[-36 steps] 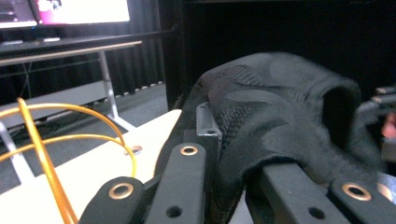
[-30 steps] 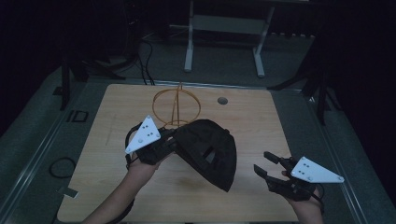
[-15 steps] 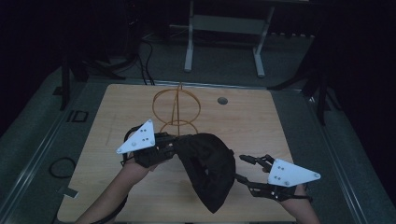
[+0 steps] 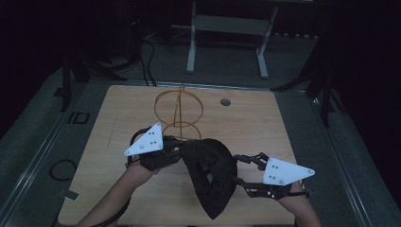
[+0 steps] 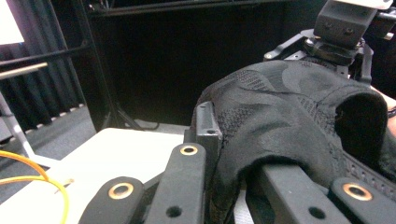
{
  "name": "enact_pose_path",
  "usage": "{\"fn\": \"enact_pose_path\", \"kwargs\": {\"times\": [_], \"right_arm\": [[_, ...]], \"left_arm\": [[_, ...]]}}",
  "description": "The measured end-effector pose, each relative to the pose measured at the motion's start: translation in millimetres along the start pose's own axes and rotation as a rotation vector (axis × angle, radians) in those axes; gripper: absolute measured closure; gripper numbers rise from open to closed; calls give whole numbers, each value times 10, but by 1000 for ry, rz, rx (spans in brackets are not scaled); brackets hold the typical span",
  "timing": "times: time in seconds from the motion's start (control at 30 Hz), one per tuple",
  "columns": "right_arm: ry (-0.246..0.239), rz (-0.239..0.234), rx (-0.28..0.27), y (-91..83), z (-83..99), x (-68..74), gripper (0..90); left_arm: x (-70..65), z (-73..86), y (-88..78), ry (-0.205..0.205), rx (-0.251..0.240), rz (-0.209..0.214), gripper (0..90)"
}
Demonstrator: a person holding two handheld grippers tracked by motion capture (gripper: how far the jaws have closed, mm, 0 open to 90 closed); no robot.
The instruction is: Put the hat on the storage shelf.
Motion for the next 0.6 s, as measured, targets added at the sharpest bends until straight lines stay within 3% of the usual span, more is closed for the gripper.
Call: {"fn": "enact_pose_path", "kwargs": {"times": [0.27,0.53,0.6], "right_arm": [[-11,0,-41,35,-54,20,569],[-25,11,-39,78,-56,61,844],[-22,19,-36,79,-58,61,876]], "left_arm": [[-28,9,99,14,26,10,878],[-8,-39,103,3,14,3,879],[11,-25,98,-2,23,-6,878]]}}
Point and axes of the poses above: each handheld gripper's, and its own axes: y roughly forward along the jaws, z roughly out of its underside, x roughly to its left, the point moved 5 cm from there along y, roughly forward along the jaws
